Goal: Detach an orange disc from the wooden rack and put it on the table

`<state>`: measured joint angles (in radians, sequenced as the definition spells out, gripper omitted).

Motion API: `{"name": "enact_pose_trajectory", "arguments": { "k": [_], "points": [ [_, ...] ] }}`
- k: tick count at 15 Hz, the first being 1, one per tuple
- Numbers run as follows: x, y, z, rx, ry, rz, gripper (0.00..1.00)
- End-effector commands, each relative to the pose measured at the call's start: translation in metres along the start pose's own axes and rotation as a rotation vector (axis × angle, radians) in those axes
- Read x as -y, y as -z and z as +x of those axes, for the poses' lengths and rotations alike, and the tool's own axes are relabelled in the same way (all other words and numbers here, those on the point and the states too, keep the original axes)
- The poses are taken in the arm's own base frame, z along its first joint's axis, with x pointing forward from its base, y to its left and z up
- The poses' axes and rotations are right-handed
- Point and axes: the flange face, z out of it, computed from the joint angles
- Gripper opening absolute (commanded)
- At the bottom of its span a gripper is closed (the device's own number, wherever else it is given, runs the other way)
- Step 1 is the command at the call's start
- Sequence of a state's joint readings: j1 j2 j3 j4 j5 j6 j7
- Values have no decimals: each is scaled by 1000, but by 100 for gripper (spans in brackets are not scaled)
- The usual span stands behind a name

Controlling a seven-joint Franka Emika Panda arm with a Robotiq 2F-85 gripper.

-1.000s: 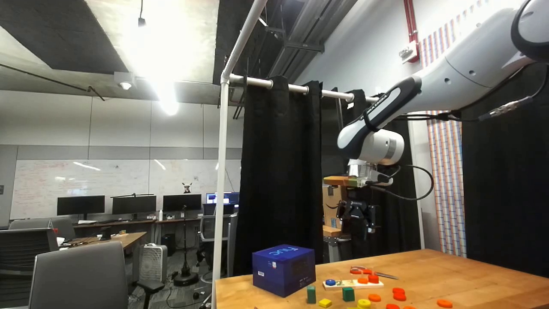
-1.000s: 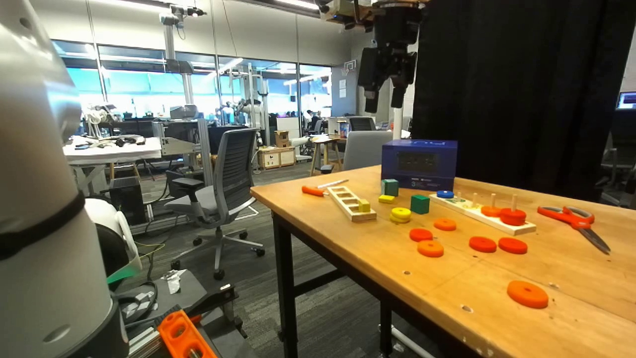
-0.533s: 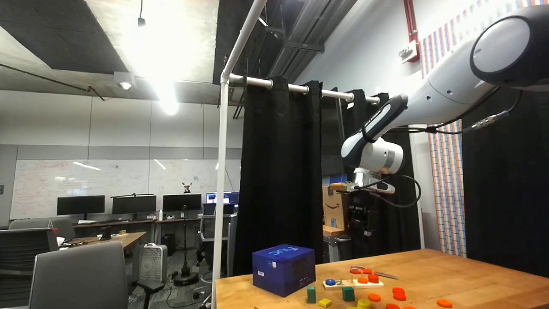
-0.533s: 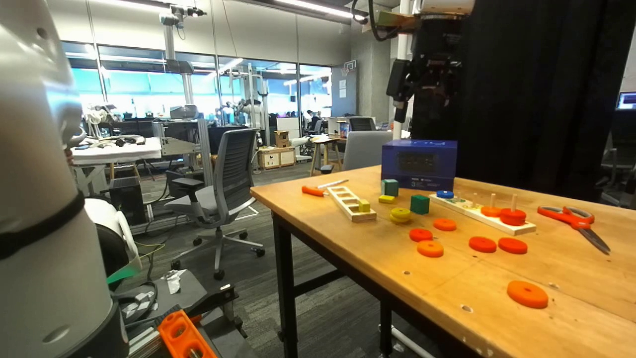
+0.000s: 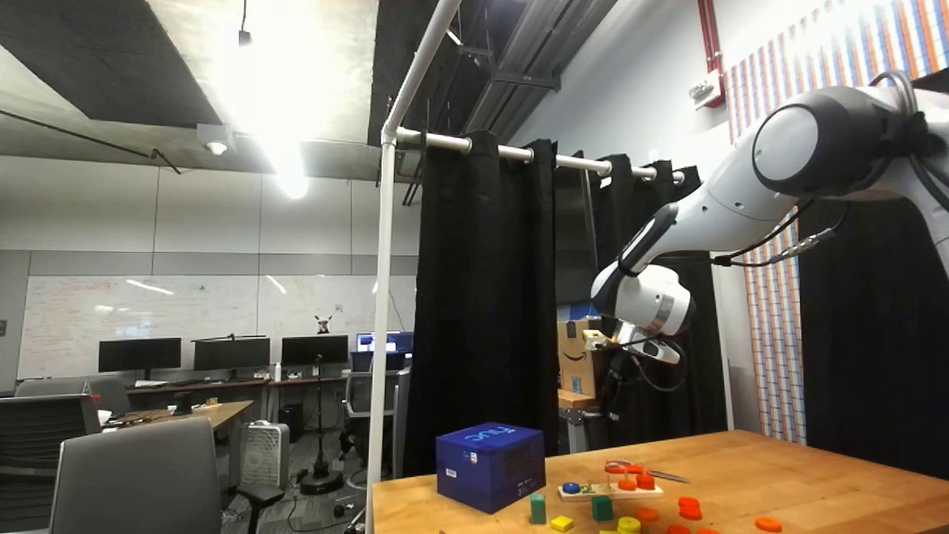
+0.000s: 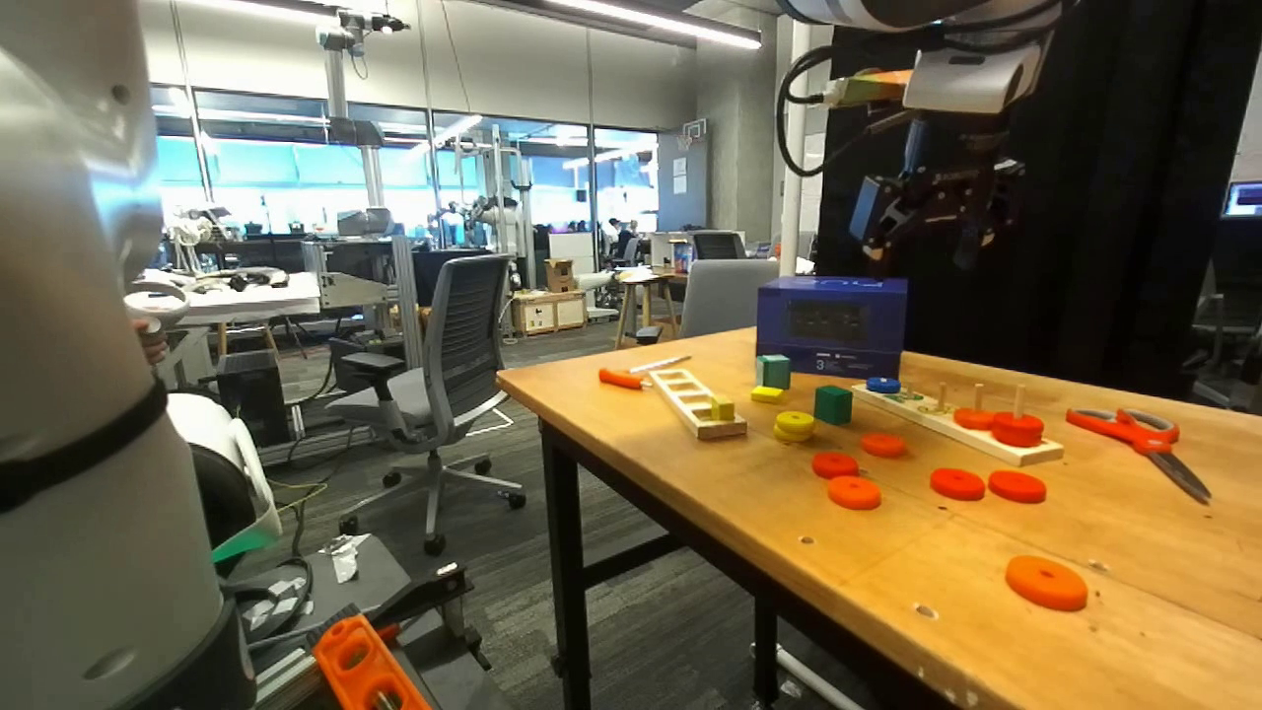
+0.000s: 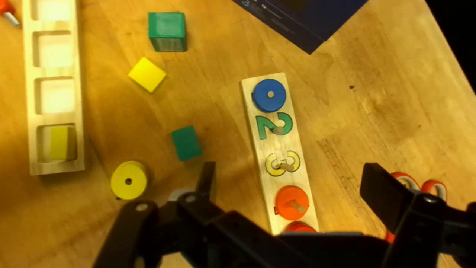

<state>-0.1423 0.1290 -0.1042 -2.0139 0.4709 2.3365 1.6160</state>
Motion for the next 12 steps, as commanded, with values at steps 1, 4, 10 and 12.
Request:
{"name": "enact_pose_trajectory", "arguments": {
  "k": [1, 4, 10, 12],
  "points": [
    [24, -16, 3, -4, -46, 51, 100],
    [27, -36, 16, -43, -43, 23, 100],
    [34, -61, 47, -149, -29, -26, 100],
    [38, -65, 60, -185, -29, -35, 100]
  ]
}}
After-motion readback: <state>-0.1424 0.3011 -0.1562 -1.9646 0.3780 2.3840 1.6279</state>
